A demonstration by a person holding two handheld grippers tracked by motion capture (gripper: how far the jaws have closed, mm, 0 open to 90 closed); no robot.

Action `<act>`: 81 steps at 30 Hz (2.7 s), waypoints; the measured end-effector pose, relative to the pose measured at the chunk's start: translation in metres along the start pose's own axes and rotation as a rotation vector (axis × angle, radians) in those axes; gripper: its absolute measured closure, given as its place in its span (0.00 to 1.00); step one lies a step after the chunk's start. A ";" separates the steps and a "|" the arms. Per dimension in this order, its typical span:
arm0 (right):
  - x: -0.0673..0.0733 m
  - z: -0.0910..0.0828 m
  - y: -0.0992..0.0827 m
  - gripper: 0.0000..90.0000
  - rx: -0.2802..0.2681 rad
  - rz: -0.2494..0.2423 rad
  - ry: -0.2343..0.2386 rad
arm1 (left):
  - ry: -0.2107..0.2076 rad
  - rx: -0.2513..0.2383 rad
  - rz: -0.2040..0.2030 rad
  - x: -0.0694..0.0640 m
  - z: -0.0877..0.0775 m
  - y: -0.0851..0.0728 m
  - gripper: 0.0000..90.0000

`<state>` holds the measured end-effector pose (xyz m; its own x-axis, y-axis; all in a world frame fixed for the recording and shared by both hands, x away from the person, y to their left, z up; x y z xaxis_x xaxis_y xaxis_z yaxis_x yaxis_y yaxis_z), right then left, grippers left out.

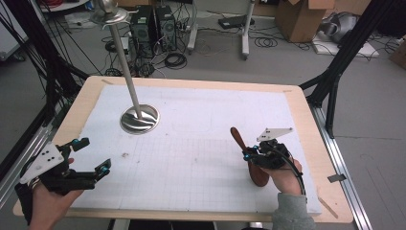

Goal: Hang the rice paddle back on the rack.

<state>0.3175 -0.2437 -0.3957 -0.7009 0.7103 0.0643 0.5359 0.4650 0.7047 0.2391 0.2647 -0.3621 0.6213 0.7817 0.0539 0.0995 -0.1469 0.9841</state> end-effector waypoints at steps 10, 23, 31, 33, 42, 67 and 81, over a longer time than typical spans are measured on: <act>0.000 -0.010 0.003 0.85 -0.097 0.027 0.044 | 0.007 -0.021 -0.002 0.004 -0.007 0.004 0.02; 0.001 -0.024 0.011 0.86 -0.210 0.012 0.054 | 0.015 -0.049 -0.024 0.012 -0.014 0.007 0.02; 0.007 -0.026 0.035 0.86 -0.230 -0.024 0.085 | 0.009 -0.049 -0.025 0.011 -0.012 0.007 0.02; 0.006 -0.025 0.042 0.86 -0.253 0.006 0.106 | 0.011 -0.044 -0.027 0.012 -0.012 0.006 0.02; 0.010 -0.025 0.063 0.86 -0.302 0.004 0.137 | 0.000 -0.029 0.005 0.008 -0.008 0.004 0.02; 0.018 -0.015 0.125 0.86 -0.314 -0.110 0.197 | 0.005 -0.012 -0.026 0.009 -0.009 -0.005 0.02; 0.029 -0.009 0.157 0.86 -0.322 -0.120 0.230 | -0.006 -0.015 -0.039 0.009 -0.010 -0.006 0.02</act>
<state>0.3765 -0.1549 -0.2766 -0.8558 0.5077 0.0989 0.2952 0.3223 0.8994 0.2368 0.2785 -0.3658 0.6220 0.7829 0.0144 0.1120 -0.1072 0.9879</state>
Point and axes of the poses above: each handheld gripper's, and its own axes: z roughly forward along the jaws, y roughly out of its top, x roughly to its left, the point moved 3 cm from there along z, roughly forward along the jaws, and after that the axes turned 3 degrees about z, right-handed, at the moved point
